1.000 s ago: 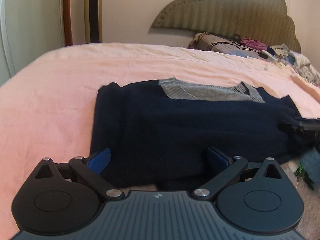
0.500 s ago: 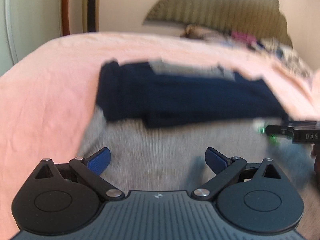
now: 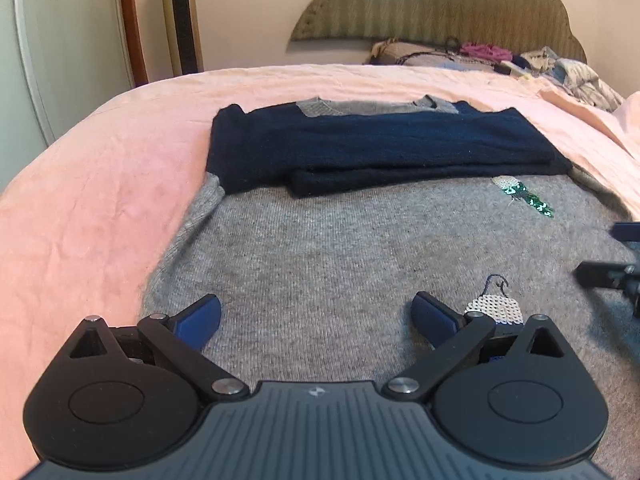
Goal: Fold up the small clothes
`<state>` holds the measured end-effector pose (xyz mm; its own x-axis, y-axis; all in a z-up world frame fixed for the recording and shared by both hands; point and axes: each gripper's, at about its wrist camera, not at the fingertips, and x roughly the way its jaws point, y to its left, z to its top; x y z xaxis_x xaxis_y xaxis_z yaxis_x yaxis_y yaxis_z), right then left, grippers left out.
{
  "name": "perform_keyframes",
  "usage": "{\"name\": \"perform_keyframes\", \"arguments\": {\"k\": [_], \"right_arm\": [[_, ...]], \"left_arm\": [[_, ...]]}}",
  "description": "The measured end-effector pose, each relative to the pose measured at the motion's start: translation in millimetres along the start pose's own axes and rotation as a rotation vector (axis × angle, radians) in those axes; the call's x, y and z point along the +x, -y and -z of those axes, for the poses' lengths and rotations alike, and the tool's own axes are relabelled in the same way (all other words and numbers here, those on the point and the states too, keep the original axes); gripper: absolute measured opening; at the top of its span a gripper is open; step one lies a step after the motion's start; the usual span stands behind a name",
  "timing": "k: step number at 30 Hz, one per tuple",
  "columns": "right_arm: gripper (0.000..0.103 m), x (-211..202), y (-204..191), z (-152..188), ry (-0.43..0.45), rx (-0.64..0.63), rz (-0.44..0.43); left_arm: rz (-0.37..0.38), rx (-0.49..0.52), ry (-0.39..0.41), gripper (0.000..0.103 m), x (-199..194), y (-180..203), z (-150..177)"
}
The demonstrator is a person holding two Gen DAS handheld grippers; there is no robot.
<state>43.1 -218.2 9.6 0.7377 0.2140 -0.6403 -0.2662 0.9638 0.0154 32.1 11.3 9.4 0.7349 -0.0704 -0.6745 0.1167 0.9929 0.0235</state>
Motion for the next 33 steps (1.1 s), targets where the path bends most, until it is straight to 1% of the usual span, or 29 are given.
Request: {"name": "perform_keyframes", "arguments": {"k": [2, 3, 5, 6, 9, 10, 11, 14, 15, 17, 19, 20, 21, 22, 23, 26, 28, 30, 32, 33], "right_arm": [[0.102, -10, 5, 2, -0.002, 0.031, 0.068], [0.100, -18, 4, 4, -0.001, 0.039, 0.074], [0.101, -32, -3, 8, 0.004, 0.035, 0.027], [0.103, -38, -10, 11, 0.005, 0.014, 0.008], [0.103, -35, -23, 27, -0.024, -0.058, 0.010], [0.103, -39, -20, 30, 0.003, -0.044, -0.004], [0.103, -40, -14, 29, 0.002, -0.015, -0.016], [0.103, -46, -12, 29, -0.005, 0.004, 0.042], [0.103, -50, -14, 29, -0.011, 0.007, 0.046], [0.103, -65, -24, 32, 0.006, -0.018, 0.017], [0.103, -69, -33, 41, 0.008, -0.057, -0.001], [0.103, -65, -35, 46, -0.008, -0.079, 0.007], [0.103, -63, -37, 50, 0.008, -0.080, 0.004], [0.103, -63, -32, 50, 0.002, -0.049, -0.015], [0.103, -63, -24, 48, 0.003, -0.012, -0.025], [0.103, -65, -15, 46, -0.005, 0.017, 0.023], [0.103, -72, -19, 45, -0.009, 0.031, 0.019], [0.103, -80, -26, 47, 0.003, 0.014, -0.017], [0.103, -76, -32, 54, -0.017, -0.039, 0.002], [0.103, -75, -31, 60, -0.006, -0.049, 0.001]], "left_arm": [[0.000, -0.007, 0.002, 0.103, 0, -1, 0], [-0.002, -0.006, 0.004, 0.103, 0, 0, 0], [-0.001, -0.007, 0.007, 0.103, 0, 0, 1], [0.000, -0.007, 0.008, 0.103, 0, 0, 1], [0.002, -0.005, 0.010, 0.103, 1, -1, 1], [0.001, -0.004, 0.009, 0.103, 1, -1, 1], [-0.002, -0.003, 0.008, 0.103, 0, -1, 1], [-0.043, -0.012, -0.012, 0.103, -9, -2, 3], [-0.034, -0.032, -0.016, 0.103, -17, -4, 6], [0.022, -0.058, -0.020, 0.103, -32, -7, 16], [0.021, -0.027, -0.019, 0.103, -39, -3, 30], [0.011, 0.015, -0.008, 0.103, -41, 0, 36], [0.017, 0.027, 0.011, 0.103, -43, -1, 41], [0.030, 0.008, 0.006, 0.103, -43, -5, 40], [0.027, -0.002, 0.006, 0.103, -42, -7, 38], [0.017, 0.004, 0.007, 0.103, -39, -7, 36], [0.017, 0.002, 0.008, 0.103, -39, -7, 37], [0.015, 0.003, 0.009, 0.103, -39, -7, 37], [0.015, 0.003, 0.008, 0.103, -39, -8, 37], [0.012, 0.003, 0.007, 0.103, -39, -8, 37]]}}
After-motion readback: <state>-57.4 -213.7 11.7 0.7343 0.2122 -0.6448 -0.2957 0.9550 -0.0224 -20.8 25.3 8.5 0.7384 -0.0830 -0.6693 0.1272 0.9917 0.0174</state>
